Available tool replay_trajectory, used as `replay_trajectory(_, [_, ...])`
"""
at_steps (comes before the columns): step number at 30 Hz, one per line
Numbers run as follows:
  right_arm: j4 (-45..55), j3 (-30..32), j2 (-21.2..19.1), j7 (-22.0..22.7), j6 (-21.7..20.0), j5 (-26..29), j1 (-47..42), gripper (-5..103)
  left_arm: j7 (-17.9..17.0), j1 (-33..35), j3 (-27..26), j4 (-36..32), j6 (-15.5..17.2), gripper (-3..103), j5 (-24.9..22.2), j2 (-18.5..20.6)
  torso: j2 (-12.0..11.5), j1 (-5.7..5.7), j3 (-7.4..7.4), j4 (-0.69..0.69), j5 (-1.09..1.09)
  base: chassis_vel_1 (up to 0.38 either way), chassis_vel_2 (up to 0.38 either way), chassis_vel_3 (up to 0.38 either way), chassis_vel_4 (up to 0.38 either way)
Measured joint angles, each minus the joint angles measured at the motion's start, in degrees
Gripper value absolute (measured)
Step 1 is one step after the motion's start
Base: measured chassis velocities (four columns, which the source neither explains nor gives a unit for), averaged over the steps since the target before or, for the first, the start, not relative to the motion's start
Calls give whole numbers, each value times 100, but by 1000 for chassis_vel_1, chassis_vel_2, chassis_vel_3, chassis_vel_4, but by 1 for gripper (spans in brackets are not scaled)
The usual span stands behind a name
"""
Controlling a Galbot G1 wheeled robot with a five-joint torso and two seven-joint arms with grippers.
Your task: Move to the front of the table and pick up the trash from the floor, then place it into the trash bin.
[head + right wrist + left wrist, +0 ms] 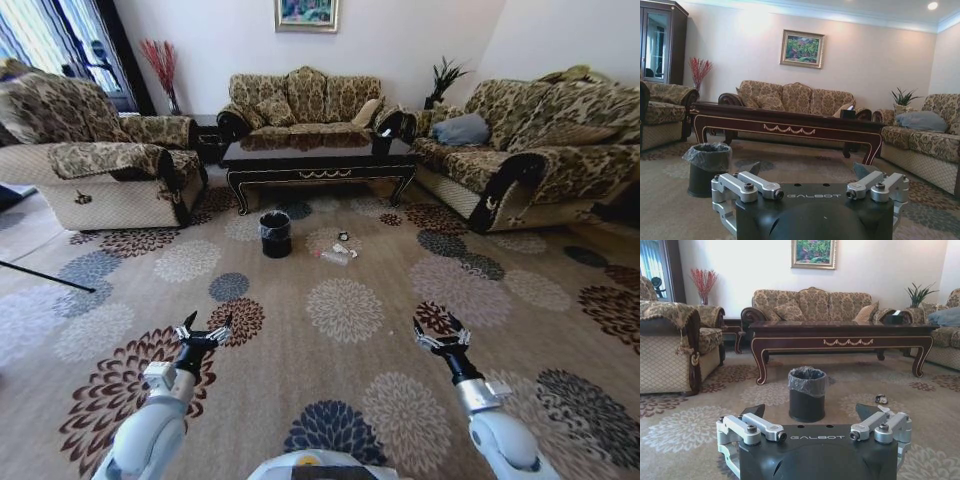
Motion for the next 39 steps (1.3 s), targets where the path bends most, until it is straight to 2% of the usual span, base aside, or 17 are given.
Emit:
replay_trajectory(17, [-12, -21, 56, -11, -34, 76, -46, 100, 12, 90, 54, -13, -18, 100, 82, -35, -406, -137, -270, 0, 0, 0, 0, 0, 0])
replay_trajectory(39, [31, -9, 146, -57, -78, 110, -182, 100, -15, 168, 36, -42, -63, 100, 94, -86, -865, -254, -613, 0, 0, 0, 0, 0, 0])
